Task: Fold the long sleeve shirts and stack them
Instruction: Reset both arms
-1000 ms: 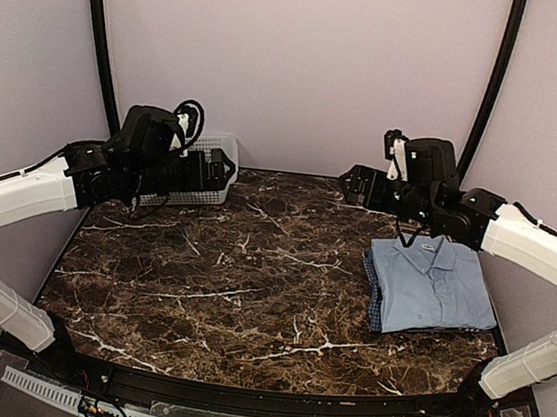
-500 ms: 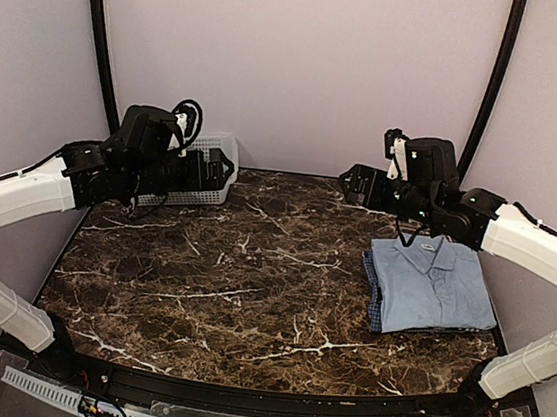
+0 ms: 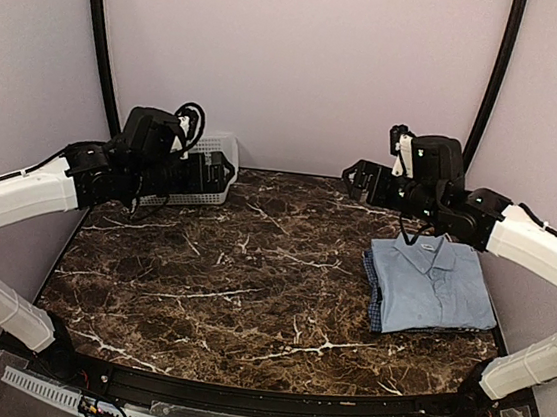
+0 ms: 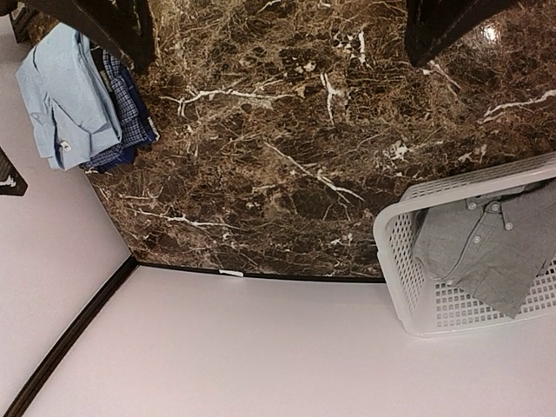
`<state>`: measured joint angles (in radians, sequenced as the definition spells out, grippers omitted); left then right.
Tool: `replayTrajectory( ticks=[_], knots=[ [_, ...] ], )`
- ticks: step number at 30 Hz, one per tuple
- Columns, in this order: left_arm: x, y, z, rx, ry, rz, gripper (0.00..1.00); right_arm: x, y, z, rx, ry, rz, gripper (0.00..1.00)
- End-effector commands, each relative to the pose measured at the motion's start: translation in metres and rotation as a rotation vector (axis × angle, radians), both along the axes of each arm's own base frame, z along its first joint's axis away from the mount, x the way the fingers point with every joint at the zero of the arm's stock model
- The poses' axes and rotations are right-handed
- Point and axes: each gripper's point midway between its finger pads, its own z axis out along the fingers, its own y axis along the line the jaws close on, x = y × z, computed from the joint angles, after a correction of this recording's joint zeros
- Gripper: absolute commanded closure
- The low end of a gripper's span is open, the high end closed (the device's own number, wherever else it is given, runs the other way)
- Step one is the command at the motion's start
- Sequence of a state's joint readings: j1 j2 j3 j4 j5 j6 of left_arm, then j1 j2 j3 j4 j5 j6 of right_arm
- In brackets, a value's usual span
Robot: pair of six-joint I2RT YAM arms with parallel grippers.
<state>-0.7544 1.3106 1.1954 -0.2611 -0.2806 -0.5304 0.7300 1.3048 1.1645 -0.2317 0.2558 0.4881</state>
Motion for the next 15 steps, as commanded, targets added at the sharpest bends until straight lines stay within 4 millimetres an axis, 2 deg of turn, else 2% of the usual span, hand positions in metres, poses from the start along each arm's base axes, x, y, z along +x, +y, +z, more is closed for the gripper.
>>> replayTrajectory(
  ticks=[1,15],
  knots=[
    [0.0018,0.0008,0.0081,-0.002,-0.012,-0.002,0.01,0.0012,-0.005,0.009,0.023,-0.033,-0.017,0.02],
    [0.0025,-0.0012,0.0026,0.004,0.001,-0.006,0.01,0.0022,-0.0031,0.005,0.022,-0.027,-0.014,0.01]
  ],
)
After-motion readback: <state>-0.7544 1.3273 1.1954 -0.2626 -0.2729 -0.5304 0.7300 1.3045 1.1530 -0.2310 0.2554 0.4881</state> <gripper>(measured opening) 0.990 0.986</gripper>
